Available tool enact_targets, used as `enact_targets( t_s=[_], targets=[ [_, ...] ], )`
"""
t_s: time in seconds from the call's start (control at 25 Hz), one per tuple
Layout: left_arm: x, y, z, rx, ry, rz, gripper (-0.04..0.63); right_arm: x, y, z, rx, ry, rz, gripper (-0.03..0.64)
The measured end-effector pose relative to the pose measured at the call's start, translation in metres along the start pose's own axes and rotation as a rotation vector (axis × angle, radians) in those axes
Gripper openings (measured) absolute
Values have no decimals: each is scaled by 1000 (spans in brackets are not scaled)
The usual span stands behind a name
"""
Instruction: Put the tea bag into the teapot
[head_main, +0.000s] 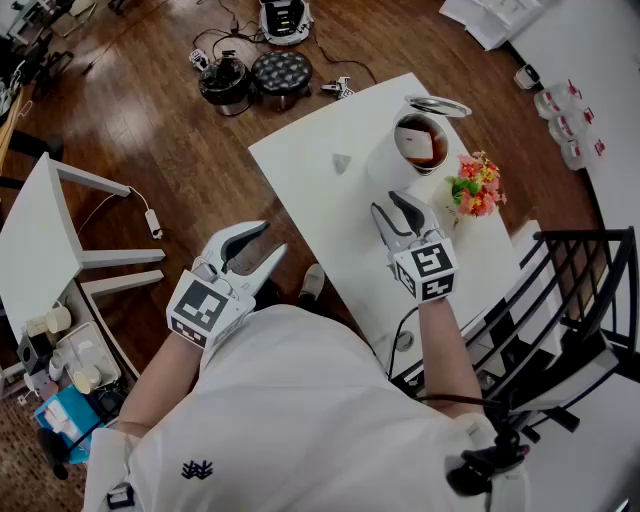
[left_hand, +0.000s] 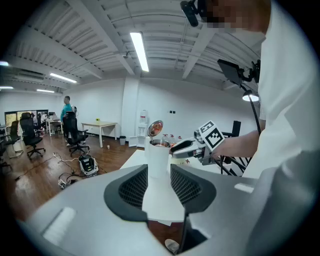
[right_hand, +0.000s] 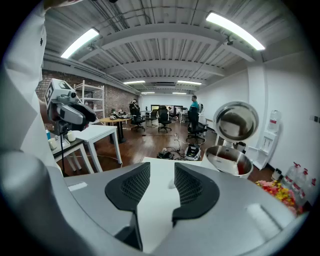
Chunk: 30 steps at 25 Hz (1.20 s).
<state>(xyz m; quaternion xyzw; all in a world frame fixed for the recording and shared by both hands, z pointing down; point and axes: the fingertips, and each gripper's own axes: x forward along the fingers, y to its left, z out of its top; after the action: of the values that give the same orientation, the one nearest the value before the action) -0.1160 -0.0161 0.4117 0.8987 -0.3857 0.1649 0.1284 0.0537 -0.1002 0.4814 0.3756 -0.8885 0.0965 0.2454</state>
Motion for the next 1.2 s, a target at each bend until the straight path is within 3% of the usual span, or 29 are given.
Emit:
enact_targets(
  t_s=[0.28,0.72,1.2],
  targets=[
    [32,54,8,-1,15,-37,127,100,-13,-23,14,105,17,147],
    [45,135,28,49,32,-113,127,209,-41,-76,46,307,-96,152],
    [41,188,14,49,59,-120,127,253,-62,-125,112,434,-186,132]
  ],
)
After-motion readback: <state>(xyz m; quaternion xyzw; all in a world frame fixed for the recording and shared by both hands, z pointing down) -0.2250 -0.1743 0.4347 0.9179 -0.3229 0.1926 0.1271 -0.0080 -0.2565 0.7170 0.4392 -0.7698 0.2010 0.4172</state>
